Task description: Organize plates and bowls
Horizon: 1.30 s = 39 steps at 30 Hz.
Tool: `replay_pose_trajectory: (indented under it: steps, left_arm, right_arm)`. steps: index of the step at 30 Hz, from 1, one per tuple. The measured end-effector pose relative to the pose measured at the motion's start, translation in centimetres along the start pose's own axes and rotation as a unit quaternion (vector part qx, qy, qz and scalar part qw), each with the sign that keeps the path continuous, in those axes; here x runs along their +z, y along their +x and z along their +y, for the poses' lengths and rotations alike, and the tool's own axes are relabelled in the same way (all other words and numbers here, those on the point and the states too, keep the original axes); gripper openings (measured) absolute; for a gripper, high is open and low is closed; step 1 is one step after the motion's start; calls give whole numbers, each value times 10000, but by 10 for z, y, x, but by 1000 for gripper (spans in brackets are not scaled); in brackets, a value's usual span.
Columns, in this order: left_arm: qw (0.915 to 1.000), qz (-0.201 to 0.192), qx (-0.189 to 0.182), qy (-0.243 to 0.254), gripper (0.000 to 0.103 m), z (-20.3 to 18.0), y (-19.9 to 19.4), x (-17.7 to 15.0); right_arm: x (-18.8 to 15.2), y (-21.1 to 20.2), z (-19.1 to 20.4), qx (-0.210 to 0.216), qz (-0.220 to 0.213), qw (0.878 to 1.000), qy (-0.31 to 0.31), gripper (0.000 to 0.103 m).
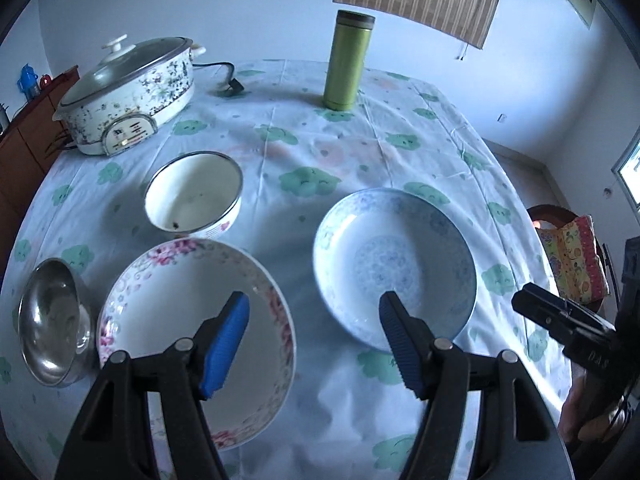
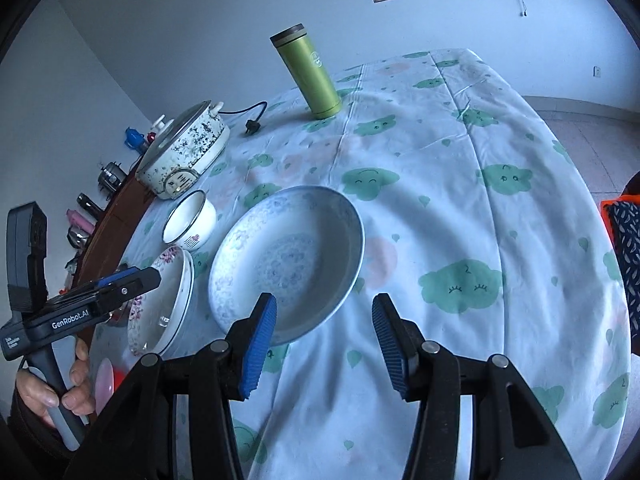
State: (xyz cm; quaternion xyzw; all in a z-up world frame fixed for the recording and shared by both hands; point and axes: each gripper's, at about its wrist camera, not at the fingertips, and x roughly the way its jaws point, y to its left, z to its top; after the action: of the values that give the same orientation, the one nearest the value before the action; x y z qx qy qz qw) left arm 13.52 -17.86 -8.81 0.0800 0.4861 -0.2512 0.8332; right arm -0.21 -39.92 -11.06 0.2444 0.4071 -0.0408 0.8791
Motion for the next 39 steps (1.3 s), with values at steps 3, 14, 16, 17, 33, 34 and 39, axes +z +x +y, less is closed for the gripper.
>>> replay_pose_trajectory:
  steps: [3, 14, 16, 17, 33, 34, 39]
  left_arm:
    - [9996, -24, 250, 162, 68, -9, 4, 5]
    - [9960, 12, 783, 435, 68, -20, 22, 22]
    - [9963, 80, 736, 434, 68, -20, 29, 29]
    - [9969, 164, 671, 389, 68, -18, 35, 34]
    - [9947, 771, 341, 582, 64, -31, 98, 67]
    - [9944, 791, 337, 612, 63, -32, 100, 66]
    - [9932, 933, 285, 641, 52, -34, 111, 64]
  right_arm:
    - [1, 3, -3, -171, 13, 9999, 15, 53]
    - [4, 11, -12, -269, 73, 9993, 245, 53]
    - [9, 18, -15, -283, 117, 9990, 318, 53]
    - [11, 21, -18, -291, 137, 9988, 371, 53]
    - [14, 64, -32, 101, 576, 9960, 673, 53]
    - [13, 66, -33, 125, 600, 9957, 691, 53]
    - [12, 73, -31, 258, 690, 9954, 620, 43]
